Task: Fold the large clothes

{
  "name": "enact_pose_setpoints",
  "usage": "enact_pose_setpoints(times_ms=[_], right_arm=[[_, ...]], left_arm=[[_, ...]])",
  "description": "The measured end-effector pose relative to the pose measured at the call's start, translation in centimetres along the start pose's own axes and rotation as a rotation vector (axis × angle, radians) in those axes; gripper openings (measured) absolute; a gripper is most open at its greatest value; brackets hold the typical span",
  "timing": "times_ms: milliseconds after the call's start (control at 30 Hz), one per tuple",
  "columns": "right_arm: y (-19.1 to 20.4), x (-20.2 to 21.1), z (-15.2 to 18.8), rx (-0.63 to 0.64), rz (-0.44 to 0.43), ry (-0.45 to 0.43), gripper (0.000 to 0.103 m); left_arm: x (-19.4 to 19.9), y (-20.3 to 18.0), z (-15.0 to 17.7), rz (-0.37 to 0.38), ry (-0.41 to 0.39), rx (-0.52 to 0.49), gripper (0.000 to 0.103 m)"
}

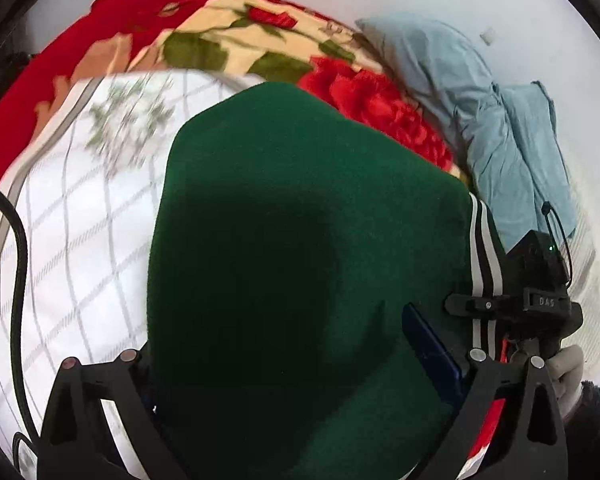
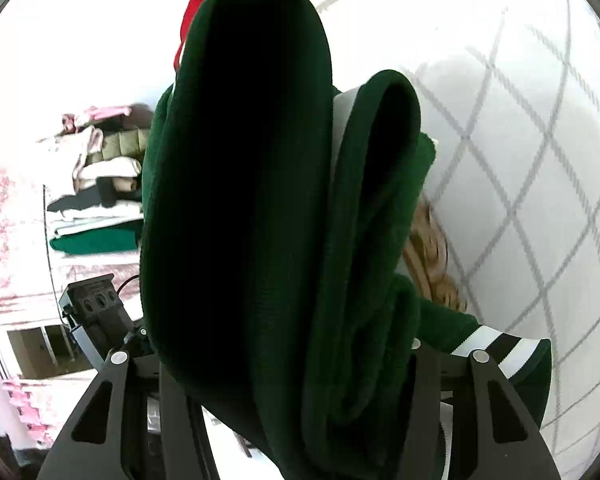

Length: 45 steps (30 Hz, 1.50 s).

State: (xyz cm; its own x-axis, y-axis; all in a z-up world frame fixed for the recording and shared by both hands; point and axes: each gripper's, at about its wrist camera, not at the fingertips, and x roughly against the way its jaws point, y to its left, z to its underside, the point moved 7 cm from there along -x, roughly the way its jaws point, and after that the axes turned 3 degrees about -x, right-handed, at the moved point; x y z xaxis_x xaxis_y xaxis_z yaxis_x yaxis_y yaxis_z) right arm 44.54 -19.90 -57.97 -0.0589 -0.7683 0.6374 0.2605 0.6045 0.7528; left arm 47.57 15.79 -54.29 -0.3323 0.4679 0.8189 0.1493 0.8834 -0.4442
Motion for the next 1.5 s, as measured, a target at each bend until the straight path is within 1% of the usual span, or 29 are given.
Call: enact_pose_setpoints(times_ms=[67, 167, 300, 367, 433, 467, 533, 600, 633, 700, 767, 833, 867, 933, 967, 1000, 1067, 1100, 1133, 1167, 1200, 1233, 1300, 1367, 1400, 1467, 1500], right_arm=[[0.8, 0.9, -3.2, 0.004, -0.004, -0.017, 0.057], [2.0, 2.3, -9.1, 0.014, -0.009, -0.042, 0.057], [4.0, 2.6, -18.4, 0.025, -0.004, -0.059, 0.057], [4.8, 2.0, -22.9, 0.028, -0.002, -0.059, 0.057], [5.4, 1.0, -28.5, 0.036, 0.004, -0.055, 0.057], [5.6, 0.2, -30.7, 0.033, 0.002, -0.052, 0.057], [5.4, -1.0, -35.8, 0.034, 0.015, -0.047, 0.057], [5.0, -3.5, -39.3, 0.025, 0.038, -0.042, 0.057], [4.7, -4.9, -40.4, 0.023, 0.056, -0.035, 0.057], [3.2, -6.7, -43.0, 0.007, 0.118, -0.020, 0.057], [2.4, -7.3, -44.5, 0.004, 0.136, -0.010, 0.057], [2.1, -7.3, -45.3, 0.021, 0.147, 0.001, 0.060], [1.6, -7.3, -44.4, 0.037, 0.167, 0.002, 0.063], [1.3, -6.9, -43.6, 0.072, 0.235, -0.017, 0.066], [1.3, -6.6, -43.5, 0.083, 0.261, -0.029, 0.069], [1.7, -6.2, -43.3, 0.103, 0.313, -0.058, 0.072], [2.4, -5.4, -42.3, 0.155, 0.414, -0.110, 0.074], [2.9, -5.0, -41.7, 0.184, 0.479, -0.141, 0.078], [4.1, -5.2, -40.7, 0.198, 0.520, -0.161, 0.079], [4.8, -5.0, -39.0, 0.233, 0.594, -0.198, 0.079], [5.6, -4.7, -38.3, 0.261, 0.660, -0.231, 0.080], [7.2, -4.7, -37.9, 0.285, 0.721, -0.261, 0.080], [7.7, -4.6, -34.7, 0.301, 0.793, -0.290, 0.079], [8.6, -4.1, -30.8, 0.293, 0.827, -0.317, 0.080], [9.1, -3.7, -29.3, 0.292, 0.851, -0.333, 0.085], [10.5, -2.6, -25.8, 0.296, 0.896, -0.367, 0.103], [11.4, -1.8, -24.2, 0.301, 0.922, -0.391, 0.103]], left_arm=[[-0.6, -1.1, -2.7, 0.001, -0.014, -0.011, 0.100], [-2.0, -2.2, -7.4, 0.021, -0.035, -0.006, 0.100], [-5.1, -2.8, -14.1, 0.028, -0.052, -0.013, 0.100], [-6.5, -2.6, -16.9, 0.022, -0.056, -0.028, 0.100], [-8.4, -2.1, -19.7, 0.005, -0.056, -0.039, 0.100], [-9.8, -1.6, -21.3, -0.001, -0.052, -0.043, 0.100], [-12.1, -0.5, -23.1, -0.016, -0.033, -0.036, 0.100], [-14.7, 0.8, -24.4, -0.035, -0.001, -0.033, 0.100], [-16.1, 1.5, -24.7, -0.057, 0.021, -0.042, 0.099], [-18.3, 2.9, -25.0, -0.134, 0.051, -0.081, 0.099], [-19.8, 4.0, -24.8, -0.156, 0.079, -0.093, 0.100], [-20.2, 4.5, -24.3, -0.164, 0.090, -0.108, 0.100], [-20.1, 4.4, -24.0, -0.167, 0.088, -0.116, 0.100], [-19.7, 4.2, -23.5, -0.175, 0.089, -0.111, 0.100], [-19.4, 4.2, -23.5, -0.192, 0.086, -0.106, 0.100], [-19.0, 4.2, -23.3, -0.213, 0.080, -0.098, 0.100], [-18.0, 4.0, -23.0, -0.275, 0.069, -0.089, 0.100], [-17.6, 3.8, -22.9, -0.298, 0.063, -0.085, 0.100], [-17.0, 3.5, -22.5, -0.322, 0.052, -0.086, 0.100], [-16.2, 3.1, -22.1, -0.349, 0.037, -0.097, 0.100], [-15.3, 2.6, -21.6, -0.377, 0.026, -0.110, 0.100], [-14.5, 2.1, -21.0, -0.407, 0.017, -0.122, 0.100], [-13.2, 1.3, -20.4, -0.448, 0.005, -0.131, 0.100], [-11.4, 0.4, -19.2, -0.482, 0.000, -0.126, 0.101], [-10.4, -0.1, -18.7, -0.506, -0.008, -0.120, 0.101], [-8.5, -1.3, -18.2, -0.523, -0.033, -0.116, 0.102], [-7.3, -1.9, -18.0, -0.541, -0.051, -0.113, 0.102]])
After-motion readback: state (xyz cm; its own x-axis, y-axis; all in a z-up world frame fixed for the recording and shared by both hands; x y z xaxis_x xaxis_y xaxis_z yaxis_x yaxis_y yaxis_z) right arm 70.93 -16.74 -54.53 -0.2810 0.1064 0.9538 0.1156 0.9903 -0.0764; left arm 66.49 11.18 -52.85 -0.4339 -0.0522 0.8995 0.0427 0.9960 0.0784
